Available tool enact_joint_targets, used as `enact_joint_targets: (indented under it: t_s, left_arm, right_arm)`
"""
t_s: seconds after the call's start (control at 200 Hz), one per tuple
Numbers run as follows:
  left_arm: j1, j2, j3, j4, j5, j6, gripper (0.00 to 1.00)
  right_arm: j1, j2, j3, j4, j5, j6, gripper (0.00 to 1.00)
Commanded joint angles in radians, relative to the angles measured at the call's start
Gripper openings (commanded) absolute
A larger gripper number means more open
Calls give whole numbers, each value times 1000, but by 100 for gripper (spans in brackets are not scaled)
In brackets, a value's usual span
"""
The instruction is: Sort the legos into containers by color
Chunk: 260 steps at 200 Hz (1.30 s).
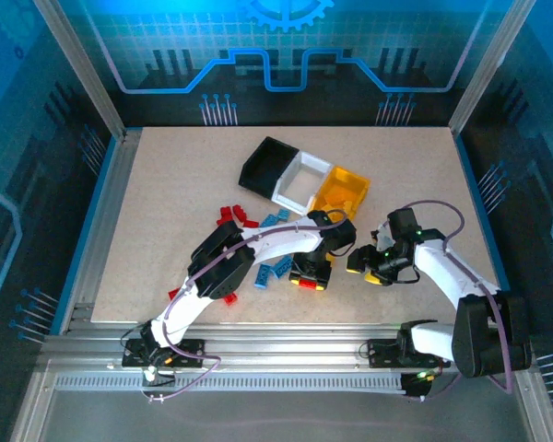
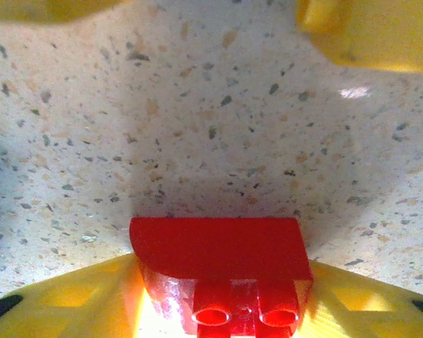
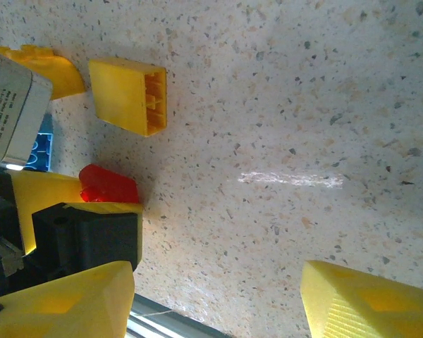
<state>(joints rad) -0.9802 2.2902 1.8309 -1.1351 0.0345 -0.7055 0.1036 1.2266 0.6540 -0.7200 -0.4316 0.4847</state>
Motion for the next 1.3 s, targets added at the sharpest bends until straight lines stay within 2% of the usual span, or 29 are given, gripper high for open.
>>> enact_joint_targets:
  t_s: [0.0,0.395,0.52,0.705,0.89,1.126,1.296]
  left_arm:
    - [12,3,-36,80,0,4,52]
    - [65,-191,-146,132,6,46,51]
    - [114,-260,-154,129,18,37,51]
    - [237,-324,-91,160,48,8,51]
    - [360,-218,119,199,79,-3,51]
    - [441,22,457,210,142,-26,51]
    - [487,111,499,281,188,-99,51]
  right_arm:
    - [-8,-26,-11,-2,-25,-17,65]
    - [-19,-60,-6,-8,-15,3,65]
    - [-28,-81,1,-25,-11,7,65]
    - [-30,-96,-9,-24,-18,31,64]
    - [-28,-116,-8,-37,-16,44,64]
    - [-27,-116,28,-78,-6,42,64]
    - [-26,-113,52,-100,3,43,64]
